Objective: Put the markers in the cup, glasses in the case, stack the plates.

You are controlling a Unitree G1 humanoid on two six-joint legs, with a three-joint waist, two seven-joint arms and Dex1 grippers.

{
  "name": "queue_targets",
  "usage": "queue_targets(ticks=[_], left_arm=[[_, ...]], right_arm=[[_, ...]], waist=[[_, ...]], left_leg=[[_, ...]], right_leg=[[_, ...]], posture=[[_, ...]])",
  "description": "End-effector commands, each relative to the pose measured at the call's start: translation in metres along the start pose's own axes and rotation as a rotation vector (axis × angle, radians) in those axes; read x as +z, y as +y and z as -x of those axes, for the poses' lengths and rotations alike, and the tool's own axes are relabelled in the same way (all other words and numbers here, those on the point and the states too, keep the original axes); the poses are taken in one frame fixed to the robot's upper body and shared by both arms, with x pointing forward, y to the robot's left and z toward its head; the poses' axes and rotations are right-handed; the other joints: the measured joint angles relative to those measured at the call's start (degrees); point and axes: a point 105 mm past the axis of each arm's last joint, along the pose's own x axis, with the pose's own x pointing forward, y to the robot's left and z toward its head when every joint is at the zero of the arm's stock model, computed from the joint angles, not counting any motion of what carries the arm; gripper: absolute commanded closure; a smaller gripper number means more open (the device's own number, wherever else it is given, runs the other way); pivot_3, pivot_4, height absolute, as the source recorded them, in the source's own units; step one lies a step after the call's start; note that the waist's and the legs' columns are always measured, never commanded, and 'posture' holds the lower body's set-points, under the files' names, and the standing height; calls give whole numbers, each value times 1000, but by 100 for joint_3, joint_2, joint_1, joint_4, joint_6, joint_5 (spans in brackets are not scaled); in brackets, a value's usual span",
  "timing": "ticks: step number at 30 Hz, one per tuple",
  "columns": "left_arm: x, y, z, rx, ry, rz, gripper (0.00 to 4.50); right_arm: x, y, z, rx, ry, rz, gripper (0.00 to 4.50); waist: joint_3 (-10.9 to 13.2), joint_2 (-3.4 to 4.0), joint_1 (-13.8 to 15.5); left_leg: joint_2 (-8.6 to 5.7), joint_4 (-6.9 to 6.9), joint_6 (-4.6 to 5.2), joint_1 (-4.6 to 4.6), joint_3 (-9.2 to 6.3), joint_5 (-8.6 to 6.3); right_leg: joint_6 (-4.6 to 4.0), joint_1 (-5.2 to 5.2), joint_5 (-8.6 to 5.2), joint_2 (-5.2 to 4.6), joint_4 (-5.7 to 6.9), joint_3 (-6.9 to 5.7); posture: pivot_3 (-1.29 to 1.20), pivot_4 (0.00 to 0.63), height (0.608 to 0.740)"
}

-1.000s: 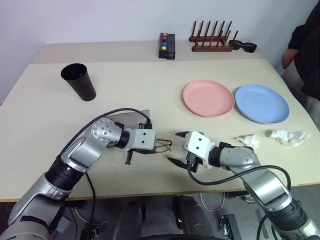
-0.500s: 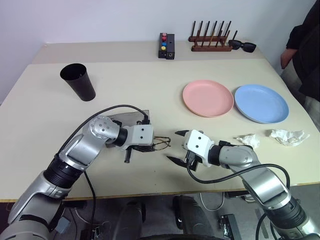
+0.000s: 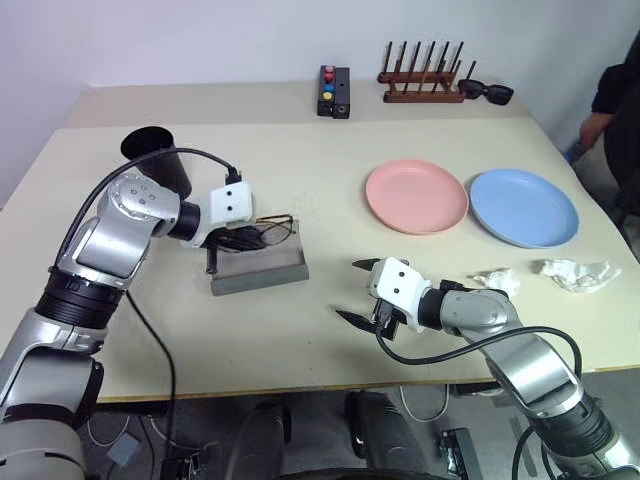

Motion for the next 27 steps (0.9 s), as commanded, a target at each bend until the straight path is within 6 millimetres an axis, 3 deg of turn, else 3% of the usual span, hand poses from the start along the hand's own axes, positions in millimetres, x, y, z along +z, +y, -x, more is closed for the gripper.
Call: queue_targets(ticks=[1,10,20,23,27], left_arm=[[-1,-4,2,-29,-5,-8,4324],[-15,-16,-10,-82,34,-8,4324],[-19,-31,-16,-156,5,47,4324],[-21,-27,-16,-131,14,48,3186],[-18,-18,-14,-78,0,39,1204]], right_arm=[[8,-1,1,-7,-31,26,0],[8,0,1,-4,-33,26,0],[8,-1,0,1,-35,32,0],[8,-1,0,4,-35,34,0],[8,0,-1,12,-35,37,0]], waist=[[0,0,-2],[0,0,-19],[0,0,-31],[0,0,-36],[0,0,-33]], left_leg=[[-1,0,0,0,0,0],[1,0,0,1,-2,0],[1,-1,0,1,-2,0],[2,-1,0,2,-3,0],[2,-1,0,2,-2,0]], right_leg=[[0,0,0,-1,0,0],[0,0,0,3,2,-1],[0,0,0,3,2,0],[0,0,0,3,2,0],[0,0,0,2,3,0]], posture=[[0,150,735],[0,150,735],[0,150,735],[0,150,735],[0,150,735]])
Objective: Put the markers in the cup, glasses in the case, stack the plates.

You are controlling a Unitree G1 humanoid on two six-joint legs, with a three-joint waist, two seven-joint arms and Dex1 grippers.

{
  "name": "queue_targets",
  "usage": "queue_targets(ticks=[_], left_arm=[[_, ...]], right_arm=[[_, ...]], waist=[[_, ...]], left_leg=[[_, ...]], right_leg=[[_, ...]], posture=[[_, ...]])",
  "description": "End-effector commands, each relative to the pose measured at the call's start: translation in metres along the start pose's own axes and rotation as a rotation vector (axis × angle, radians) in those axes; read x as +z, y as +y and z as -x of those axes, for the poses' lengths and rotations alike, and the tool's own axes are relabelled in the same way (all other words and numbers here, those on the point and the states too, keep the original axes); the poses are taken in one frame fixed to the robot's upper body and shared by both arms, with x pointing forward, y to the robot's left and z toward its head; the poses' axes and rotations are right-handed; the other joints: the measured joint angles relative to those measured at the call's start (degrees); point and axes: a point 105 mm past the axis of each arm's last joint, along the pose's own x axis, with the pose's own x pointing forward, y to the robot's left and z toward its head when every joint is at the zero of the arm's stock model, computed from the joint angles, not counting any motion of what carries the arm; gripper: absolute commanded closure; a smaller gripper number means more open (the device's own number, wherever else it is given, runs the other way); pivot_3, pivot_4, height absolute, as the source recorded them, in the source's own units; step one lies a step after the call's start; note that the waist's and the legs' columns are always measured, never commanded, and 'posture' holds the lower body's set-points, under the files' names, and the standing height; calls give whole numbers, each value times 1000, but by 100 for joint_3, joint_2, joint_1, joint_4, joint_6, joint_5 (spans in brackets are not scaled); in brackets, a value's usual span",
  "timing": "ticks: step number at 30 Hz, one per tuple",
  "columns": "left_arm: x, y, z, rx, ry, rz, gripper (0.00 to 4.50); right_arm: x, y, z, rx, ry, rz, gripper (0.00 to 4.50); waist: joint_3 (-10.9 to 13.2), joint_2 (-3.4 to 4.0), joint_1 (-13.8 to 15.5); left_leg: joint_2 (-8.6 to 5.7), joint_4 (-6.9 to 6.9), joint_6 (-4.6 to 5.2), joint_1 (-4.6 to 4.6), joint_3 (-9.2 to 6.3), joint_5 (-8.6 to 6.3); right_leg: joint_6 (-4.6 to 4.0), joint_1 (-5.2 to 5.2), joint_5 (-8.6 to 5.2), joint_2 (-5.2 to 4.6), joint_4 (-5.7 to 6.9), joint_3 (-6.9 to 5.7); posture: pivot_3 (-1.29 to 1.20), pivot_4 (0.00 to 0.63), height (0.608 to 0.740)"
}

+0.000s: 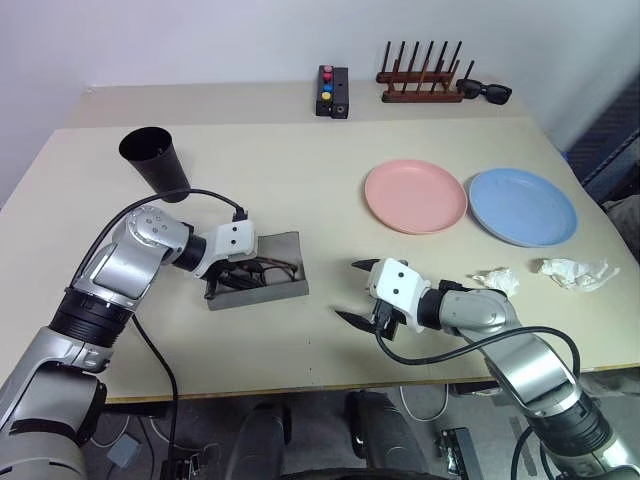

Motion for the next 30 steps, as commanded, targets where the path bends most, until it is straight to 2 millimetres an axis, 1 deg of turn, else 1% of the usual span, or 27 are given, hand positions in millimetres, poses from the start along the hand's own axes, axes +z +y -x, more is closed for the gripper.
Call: queue_targets(ticks=[1,3,9,15,17,20,23,25,28,29,30], left_arm=[[8,10,9,62,-23,-28,1204],[12,12,12,70,-40,-34,1204],[35,19,26,95,-141,-23,1204],[40,21,32,102,-158,-31,1204],[41,26,35,127,-170,-18,1204],[43,40,41,211,-188,-19,1983],[43,50,45,269,-198,-24,3497],[43,64,48,364,-194,-19,4478],[37,73,48,417,-168,-13,4478],[35,73,46,414,-157,-15,4478],[30,69,42,389,-128,-33,4478]], right_arm=[[9,-1,0,2,-33,33,0],[9,-2,0,3,-33,34,0],[9,-2,-1,7,-33,36,0],[9,-1,-2,9,-32,33,0],[8,-1,-2,9,-31,33,0],[8,-1,-2,7,-30,33,0],[8,-1,-2,7,-29,33,0],[8,-1,-2,5,-30,33,0],[8,-1,-2,5,-31,33,0],[8,-1,-2,5,-31,33,0],[8,-1,-2,5,-31,33,0]], waist=[[0,0,1],[0,0,1],[0,0,7],[0,0,-8],[0,0,-5],[0,0,1],[0,0,3],[0,0,14],[0,0,16],[0,0,9],[0,0,-5]], left_leg=[[0,0,0,0,0,0],[0,0,0,0,0,0],[0,1,0,0,0,0],[0,0,0,0,-1,0],[0,0,0,0,-1,0],[-1,0,0,0,-1,0],[-1,1,0,0,-1,0],[-2,1,0,0,-1,0],[-4,1,0,0,-1,0],[-4,1,0,0,-2,0],[-4,1,0,0,-2,0]], right_leg=[[0,0,0,0,0,0],[0,0,0,0,0,0],[0,0,0,0,0,0],[0,0,0,1,0,0],[0,0,0,1,1,0],[0,0,0,0,1,0],[0,0,0,0,1,0],[0,0,0,-1,1,0],[1,0,1,-1,1,0],[1,0,1,-1,1,0],[1,0,1,0,1,0]], posture=[[0,150,735],[0,150,735],[0,150,735],[0,150,735],[0,150,735],[0,150,735],[0,150,735],[0,150,735],[0,150,735],[0,150,735],[0,150,735]])
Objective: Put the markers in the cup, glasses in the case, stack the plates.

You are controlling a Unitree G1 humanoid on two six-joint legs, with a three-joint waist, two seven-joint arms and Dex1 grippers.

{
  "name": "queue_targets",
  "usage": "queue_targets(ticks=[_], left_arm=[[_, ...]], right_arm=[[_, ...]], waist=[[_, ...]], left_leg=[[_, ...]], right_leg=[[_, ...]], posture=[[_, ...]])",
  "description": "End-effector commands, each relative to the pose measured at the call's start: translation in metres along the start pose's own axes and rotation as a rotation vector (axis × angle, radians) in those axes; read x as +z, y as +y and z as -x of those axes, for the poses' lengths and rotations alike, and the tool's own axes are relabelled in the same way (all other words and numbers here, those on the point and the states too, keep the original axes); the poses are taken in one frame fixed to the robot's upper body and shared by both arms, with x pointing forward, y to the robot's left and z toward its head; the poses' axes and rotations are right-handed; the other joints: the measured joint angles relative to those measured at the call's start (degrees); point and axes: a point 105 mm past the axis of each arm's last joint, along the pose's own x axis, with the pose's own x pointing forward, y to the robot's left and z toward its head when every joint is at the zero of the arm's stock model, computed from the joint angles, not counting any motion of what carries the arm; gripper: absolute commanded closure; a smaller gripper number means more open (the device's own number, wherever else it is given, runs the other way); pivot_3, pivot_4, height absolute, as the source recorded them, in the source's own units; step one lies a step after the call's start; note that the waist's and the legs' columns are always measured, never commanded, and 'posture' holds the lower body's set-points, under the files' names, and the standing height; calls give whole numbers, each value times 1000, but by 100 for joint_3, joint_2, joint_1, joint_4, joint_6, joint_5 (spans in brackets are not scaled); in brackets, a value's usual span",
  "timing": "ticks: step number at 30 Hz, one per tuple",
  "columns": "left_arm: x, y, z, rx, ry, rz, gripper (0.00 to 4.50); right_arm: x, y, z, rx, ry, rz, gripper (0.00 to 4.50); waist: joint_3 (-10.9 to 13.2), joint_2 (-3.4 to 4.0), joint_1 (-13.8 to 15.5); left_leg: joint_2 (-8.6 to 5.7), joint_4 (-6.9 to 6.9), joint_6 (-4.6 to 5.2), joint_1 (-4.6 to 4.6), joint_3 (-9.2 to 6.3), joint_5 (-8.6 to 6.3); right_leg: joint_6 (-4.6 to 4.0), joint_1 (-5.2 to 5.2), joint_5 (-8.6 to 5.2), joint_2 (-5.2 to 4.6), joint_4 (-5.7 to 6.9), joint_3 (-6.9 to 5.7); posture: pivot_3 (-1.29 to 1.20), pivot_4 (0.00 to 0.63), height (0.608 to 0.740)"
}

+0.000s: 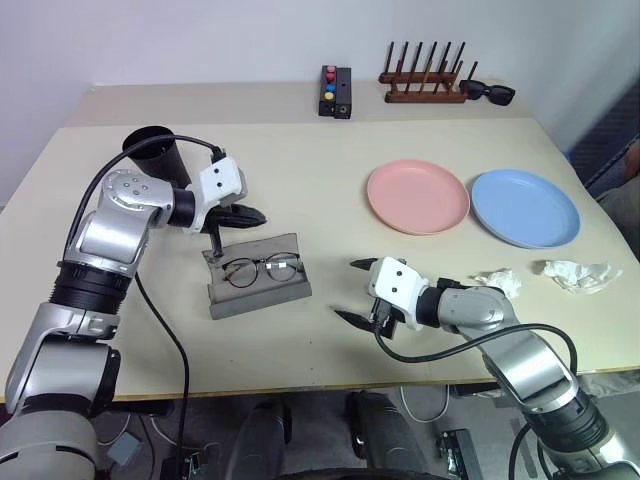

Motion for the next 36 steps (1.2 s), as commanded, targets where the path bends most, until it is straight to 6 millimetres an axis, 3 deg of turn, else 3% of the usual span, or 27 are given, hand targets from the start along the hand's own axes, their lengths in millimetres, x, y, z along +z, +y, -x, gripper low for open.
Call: queue_targets(ticks=[1,6,16,25,31,36], left_arm=[[-3,-2,3,-12,36,-77,4478],[-15,-27,3,-144,74,-109,4478],[3,-69,1,-283,-9,-106,4478],[-7,-103,-2,-367,46,-152,4478],[-4,-103,-5,-343,29,-144,4478],[25,-82,-2,-250,-133,-78,4478]], right_arm=[[8,1,0,-4,-32,28,0],[8,1,0,-7,-33,28,0],[8,1,0,-10,-32,24,0],[9,1,-1,-6,-35,28,0],[9,1,-1,-4,-34,29,0],[11,-2,3,-11,-41,32,0]], waist=[[0,0,-17],[0,0,-17],[0,0,6],[0,0,-12],[-1,0,2],[-1,0,9]], left_leg=[[0,-1,0,0,0,0],[2,-3,0,1,1,0],[3,0,0,-2,0,0],[6,-1,0,0,2,0],[6,0,0,3,2,0],[6,0,0,2,2,0]], right_leg=[[0,-1,0,0,0,0],[0,-3,0,1,1,0],[0,-2,0,-1,1,0],[-1,-2,0,1,1,1],[-1,1,0,1,2,1],[-1,1,0,1,1,1]], posture=[[0,150,735],[0,150,735],[0,150,735],[0,150,735],[0,150,735],[0,150,735]])
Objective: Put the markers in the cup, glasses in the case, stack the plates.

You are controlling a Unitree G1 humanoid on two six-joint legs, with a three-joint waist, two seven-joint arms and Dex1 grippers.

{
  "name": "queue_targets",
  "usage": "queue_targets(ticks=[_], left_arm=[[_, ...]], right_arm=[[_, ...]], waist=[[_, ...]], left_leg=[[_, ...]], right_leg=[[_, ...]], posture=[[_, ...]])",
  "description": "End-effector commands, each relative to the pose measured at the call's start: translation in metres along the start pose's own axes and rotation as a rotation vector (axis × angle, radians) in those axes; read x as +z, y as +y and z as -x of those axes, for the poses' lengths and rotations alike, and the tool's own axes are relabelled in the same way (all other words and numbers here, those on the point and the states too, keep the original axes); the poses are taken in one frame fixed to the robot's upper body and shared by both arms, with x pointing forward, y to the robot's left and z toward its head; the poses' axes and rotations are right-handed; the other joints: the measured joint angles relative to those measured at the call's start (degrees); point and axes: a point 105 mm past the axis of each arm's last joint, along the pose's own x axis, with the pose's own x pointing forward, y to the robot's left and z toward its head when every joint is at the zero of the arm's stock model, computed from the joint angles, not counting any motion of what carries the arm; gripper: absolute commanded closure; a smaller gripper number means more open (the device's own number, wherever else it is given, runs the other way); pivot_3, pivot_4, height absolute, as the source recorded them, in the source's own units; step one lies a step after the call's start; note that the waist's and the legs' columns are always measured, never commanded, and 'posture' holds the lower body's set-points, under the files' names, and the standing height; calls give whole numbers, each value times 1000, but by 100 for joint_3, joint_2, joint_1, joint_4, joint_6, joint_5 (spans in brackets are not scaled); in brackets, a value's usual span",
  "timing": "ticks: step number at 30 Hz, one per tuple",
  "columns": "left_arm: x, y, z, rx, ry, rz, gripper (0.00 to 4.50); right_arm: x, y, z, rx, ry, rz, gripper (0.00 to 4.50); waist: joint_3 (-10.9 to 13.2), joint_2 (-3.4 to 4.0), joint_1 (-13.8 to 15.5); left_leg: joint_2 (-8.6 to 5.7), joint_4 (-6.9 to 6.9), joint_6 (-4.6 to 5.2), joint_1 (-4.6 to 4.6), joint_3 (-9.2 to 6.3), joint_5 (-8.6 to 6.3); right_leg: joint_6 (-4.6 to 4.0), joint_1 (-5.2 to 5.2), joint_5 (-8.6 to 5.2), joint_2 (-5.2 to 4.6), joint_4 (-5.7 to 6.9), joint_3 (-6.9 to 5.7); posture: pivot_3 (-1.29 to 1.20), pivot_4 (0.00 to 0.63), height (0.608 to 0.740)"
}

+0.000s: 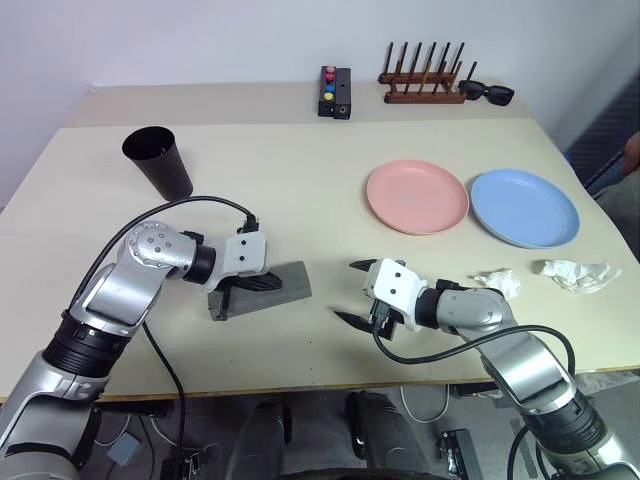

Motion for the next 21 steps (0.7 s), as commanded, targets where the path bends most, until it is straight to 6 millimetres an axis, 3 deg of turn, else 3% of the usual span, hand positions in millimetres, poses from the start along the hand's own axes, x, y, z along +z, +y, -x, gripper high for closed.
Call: queue_targets(ticks=[1,6,8,14,18,21], left_arm=[[26,26,19,130,-144,10,4478],[29,44,35,231,-211,28,4478],[27,44,40,243,-258,67,4478],[31,17,36,158,-373,149,4478],[35,10,32,139,-404,175,4478],[37,7,30,139,-424,187,4478]], right_arm=[[14,-9,7,-33,-56,30,0],[15,-29,19,-109,-55,38,0],[9,-52,30,-188,-27,25,0],[-36,-117,50,-375,187,156,0],[-50,-148,52,-428,241,238,0],[-62,-158,50,-415,277,286,0]], waist=[[0,0,5],[0,0,-28],[0,0,-30],[1,1,-7],[2,2,-19],[2,3,-33]], left_leg=[[0,0,0,0,-1,0],[0,0,0,2,-1,0],[0,-2,0,2,1,0],[0,-1,0,2,7,0],[1,-1,0,3,7,0],[0,-2,0,3,9,0]], right_leg=[[0,0,0,0,0,0],[0,0,0,1,1,-1],[0,0,0,1,0,0],[1,0,1,-8,-2,2],[0,0,1,-4,-1,2],[-1,-1,1,-5,-2,3]], posture=[[0,150,735],[0,150,735],[0,150,735],[0,150,735],[0,150,735],[0,150,735]])
